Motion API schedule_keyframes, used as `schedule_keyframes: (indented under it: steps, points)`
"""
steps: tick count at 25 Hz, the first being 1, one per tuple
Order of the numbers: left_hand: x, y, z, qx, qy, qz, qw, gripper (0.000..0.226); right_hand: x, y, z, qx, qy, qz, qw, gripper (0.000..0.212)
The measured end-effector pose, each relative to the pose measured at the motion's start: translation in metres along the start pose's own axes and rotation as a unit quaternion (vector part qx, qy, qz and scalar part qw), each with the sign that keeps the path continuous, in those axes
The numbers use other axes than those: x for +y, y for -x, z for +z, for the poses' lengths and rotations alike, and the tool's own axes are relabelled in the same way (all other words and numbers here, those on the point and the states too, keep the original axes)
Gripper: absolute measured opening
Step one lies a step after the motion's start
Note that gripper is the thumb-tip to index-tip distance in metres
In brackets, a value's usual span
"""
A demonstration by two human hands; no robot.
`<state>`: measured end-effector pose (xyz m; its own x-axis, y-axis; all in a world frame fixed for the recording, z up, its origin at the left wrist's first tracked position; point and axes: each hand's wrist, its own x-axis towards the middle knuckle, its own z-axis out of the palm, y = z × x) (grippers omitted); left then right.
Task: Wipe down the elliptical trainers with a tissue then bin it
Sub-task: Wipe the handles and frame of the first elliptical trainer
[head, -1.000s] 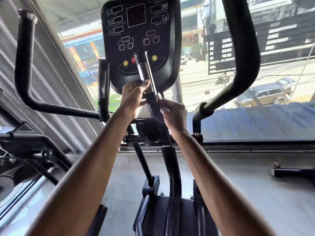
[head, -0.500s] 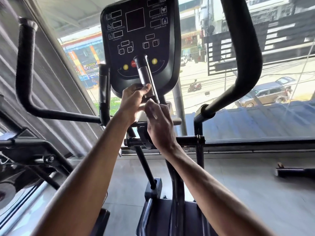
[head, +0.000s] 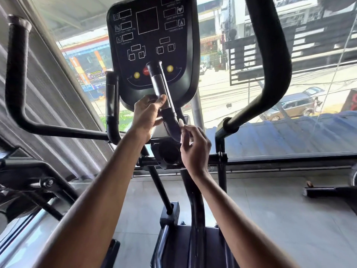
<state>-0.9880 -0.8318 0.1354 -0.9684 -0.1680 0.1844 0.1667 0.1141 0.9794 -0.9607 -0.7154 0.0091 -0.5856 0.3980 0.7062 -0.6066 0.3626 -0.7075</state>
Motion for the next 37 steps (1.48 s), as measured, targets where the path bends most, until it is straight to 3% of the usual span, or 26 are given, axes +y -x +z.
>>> schedule_keyframes:
  steps: [2,5,8,14,20,22,26,30,35,37]
  points:
    - [-0.003,-0.002,0.001,0.006,-0.006,0.005,1.0,0.019,0.003,0.0,-0.001,-0.006,-0.014,0.037,0.999,0.009]
    - [-0.007,0.0,0.004,0.019,0.0,0.012,1.0,0.018,0.01,0.007,-0.007,-0.023,-0.014,0.002,1.0,0.011]
    - [-0.015,0.004,0.008,0.029,-0.004,0.026,0.999,0.014,0.02,0.007,-0.011,-0.026,-0.007,0.056,0.998,0.011]
    - [-0.027,0.012,0.01,0.046,0.014,0.026,0.998,0.017,0.029,-0.003,-0.01,-0.054,0.003,0.081,0.995,0.014]
    - [-0.035,0.019,0.016,0.093,0.02,0.032,0.995,0.021,0.034,-0.005,-0.013,-0.086,0.014,0.059,0.994,0.016]
    - [-0.039,0.022,0.015,0.094,0.014,0.027,0.995,0.024,0.043,-0.013,-0.016,-0.117,0.039,0.082,0.989,0.018]
    - [-0.043,0.032,0.018,0.12,0.014,0.032,0.992,0.025,0.038,-0.024,-0.019,-0.174,0.022,0.049,0.983,0.015]
    - [-0.048,0.039,0.018,0.12,0.012,0.029,0.992,0.02,0.027,-0.041,-0.023,-0.217,0.033,0.104,0.97,0.015]
    - [-0.053,0.045,0.013,0.113,0.006,0.051,0.992,0.017,-0.008,-0.029,-0.023,-0.12,-0.052,0.133,0.982,0.014]
    - [-0.05,0.049,0.011,0.099,0.033,0.04,0.994,0.019,-0.021,-0.023,-0.015,-0.058,-0.081,0.065,0.993,0.016]
